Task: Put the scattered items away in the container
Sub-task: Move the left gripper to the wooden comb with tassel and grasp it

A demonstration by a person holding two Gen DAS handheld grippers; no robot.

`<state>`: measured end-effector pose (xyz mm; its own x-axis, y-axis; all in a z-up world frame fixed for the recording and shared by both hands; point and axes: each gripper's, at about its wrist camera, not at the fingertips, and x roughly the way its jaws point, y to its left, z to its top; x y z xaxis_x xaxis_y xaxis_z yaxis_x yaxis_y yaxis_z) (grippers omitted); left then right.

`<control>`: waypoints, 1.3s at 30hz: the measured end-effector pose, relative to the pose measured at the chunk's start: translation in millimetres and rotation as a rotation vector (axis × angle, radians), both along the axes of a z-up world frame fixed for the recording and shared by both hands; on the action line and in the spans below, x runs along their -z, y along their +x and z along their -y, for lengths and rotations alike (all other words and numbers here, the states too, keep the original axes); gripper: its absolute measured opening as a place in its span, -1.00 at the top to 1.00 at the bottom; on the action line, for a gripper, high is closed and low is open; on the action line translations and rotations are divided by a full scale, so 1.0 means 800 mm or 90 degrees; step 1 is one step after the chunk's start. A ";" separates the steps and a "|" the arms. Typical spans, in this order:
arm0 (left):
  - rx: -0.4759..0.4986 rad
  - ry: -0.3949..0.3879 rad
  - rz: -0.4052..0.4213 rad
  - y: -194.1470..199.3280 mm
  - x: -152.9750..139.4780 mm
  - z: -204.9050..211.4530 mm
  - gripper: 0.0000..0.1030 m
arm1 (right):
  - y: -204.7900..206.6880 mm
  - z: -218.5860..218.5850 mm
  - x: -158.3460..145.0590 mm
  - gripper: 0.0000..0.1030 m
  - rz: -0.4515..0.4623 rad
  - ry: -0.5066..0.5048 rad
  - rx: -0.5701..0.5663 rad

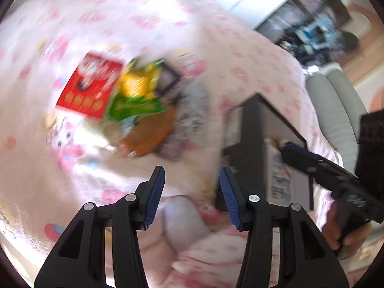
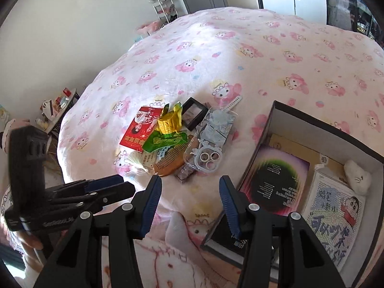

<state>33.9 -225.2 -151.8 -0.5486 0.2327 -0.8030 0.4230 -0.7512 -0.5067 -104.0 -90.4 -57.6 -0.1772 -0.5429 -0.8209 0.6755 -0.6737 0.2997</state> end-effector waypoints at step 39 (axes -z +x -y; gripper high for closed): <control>-0.105 0.107 0.064 0.054 0.133 0.098 0.24 | -0.058 0.196 0.150 0.10 0.228 0.178 -0.253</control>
<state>77.4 -303.7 -258.6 -0.5093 0.2818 -0.8131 0.5881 -0.5759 -0.5679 -150.7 -247.3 -177.9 0.3087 -0.2665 -0.9130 0.7815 -0.4761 0.4032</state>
